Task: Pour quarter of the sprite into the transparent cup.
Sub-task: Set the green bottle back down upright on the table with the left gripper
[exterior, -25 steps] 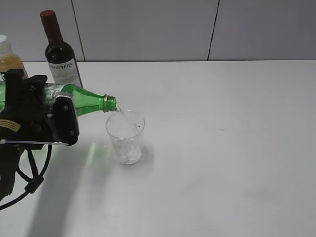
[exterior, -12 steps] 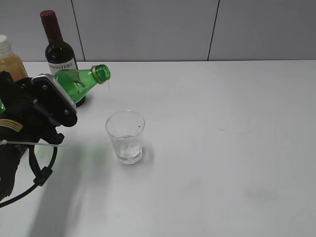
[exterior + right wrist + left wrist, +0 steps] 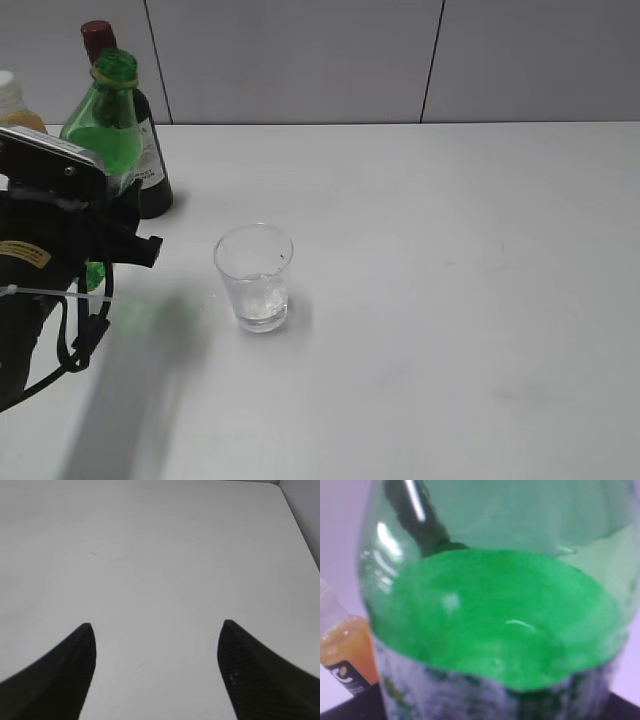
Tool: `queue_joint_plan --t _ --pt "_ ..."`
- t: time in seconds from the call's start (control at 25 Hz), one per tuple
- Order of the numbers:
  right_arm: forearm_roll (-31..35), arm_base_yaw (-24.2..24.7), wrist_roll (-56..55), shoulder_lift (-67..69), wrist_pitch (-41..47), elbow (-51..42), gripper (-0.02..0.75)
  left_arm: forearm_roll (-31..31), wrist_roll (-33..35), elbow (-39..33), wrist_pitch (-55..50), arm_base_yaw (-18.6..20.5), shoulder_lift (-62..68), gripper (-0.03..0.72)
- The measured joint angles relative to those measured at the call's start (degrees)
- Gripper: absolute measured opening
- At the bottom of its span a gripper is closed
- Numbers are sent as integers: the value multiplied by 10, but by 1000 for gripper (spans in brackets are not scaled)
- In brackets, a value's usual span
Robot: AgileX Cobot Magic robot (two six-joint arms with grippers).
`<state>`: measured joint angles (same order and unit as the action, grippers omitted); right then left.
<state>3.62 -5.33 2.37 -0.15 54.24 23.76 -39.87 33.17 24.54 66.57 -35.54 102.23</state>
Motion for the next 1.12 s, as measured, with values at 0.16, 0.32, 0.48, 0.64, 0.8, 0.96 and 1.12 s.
queue_joint_plan --t 0.16,0.32,0.48,0.64,0.8,0.96,1.12 --pt "0 0 0 0 0 0 585 0 -90 0 0 0 0 455" --pt "0 0 0 0 0 0 585 11 -157 0 0 7 0 455" --pt "0 0 0 0 0 0 585 66 -217 0 0 36 0 455" --pt "0 0 0 0 0 0 585 206 -290 0 0 93 0 455" --pt "0 0 0 0 0 0 585 341 -338 13 0 148 0 455" --pt "0 0 0 0 0 0 585 429 -360 61 -10 176 6 455" --pt "0 0 0 0 0 0 585 472 -372 115 -17 178 44 455"
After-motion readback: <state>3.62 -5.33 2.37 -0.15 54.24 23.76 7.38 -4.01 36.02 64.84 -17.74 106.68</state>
